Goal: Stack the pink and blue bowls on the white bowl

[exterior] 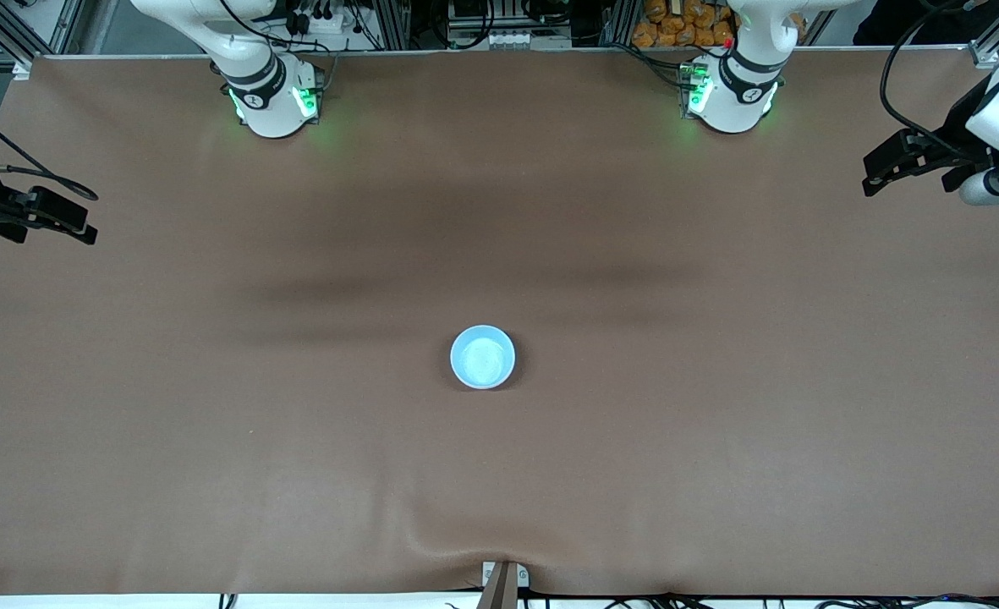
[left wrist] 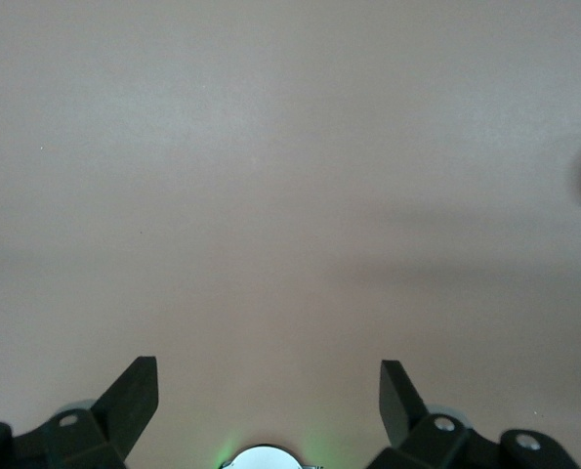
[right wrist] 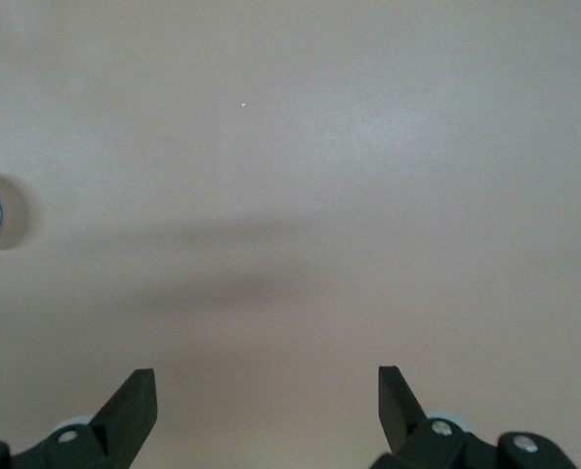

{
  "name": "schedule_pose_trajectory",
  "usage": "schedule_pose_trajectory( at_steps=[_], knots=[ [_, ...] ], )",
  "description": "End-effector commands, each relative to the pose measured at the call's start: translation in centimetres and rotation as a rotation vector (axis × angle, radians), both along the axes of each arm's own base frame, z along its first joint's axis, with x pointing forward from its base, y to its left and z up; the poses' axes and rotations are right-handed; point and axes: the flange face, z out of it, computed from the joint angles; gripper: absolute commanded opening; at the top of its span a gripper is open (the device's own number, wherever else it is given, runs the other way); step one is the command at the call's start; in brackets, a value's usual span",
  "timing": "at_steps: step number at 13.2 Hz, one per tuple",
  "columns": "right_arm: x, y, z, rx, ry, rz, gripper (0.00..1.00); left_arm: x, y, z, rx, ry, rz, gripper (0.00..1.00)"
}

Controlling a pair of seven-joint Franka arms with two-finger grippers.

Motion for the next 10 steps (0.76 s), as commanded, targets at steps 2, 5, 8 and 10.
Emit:
schedule_pose_trajectory(
  at_steps=[2,5,8,10],
  knots=[
    [-0.3,-0.3,0.7,-0.026,0.022,0.039,1.0,0.0,0.3,0.5,0.0,0.004,-0.017,1.0],
    [-0.7,-0.5,0.8,-0.025,0.039,0.03,1.0,0.0,0.4,0.6,-0.002,0.002,-0.014,1.0],
    [-0.7,-0.3,0.9,-0.024,0.037,0.017,1.0,0.2,0.4,1.5,-0.002,-0.018,-0.01,1.0],
    [-0.6,-0.3,0.8,-0.023,0.04,0.017,1.0,0.3,0.5,1.5,0.0,-0.018,-0.01,1.0]
  ],
)
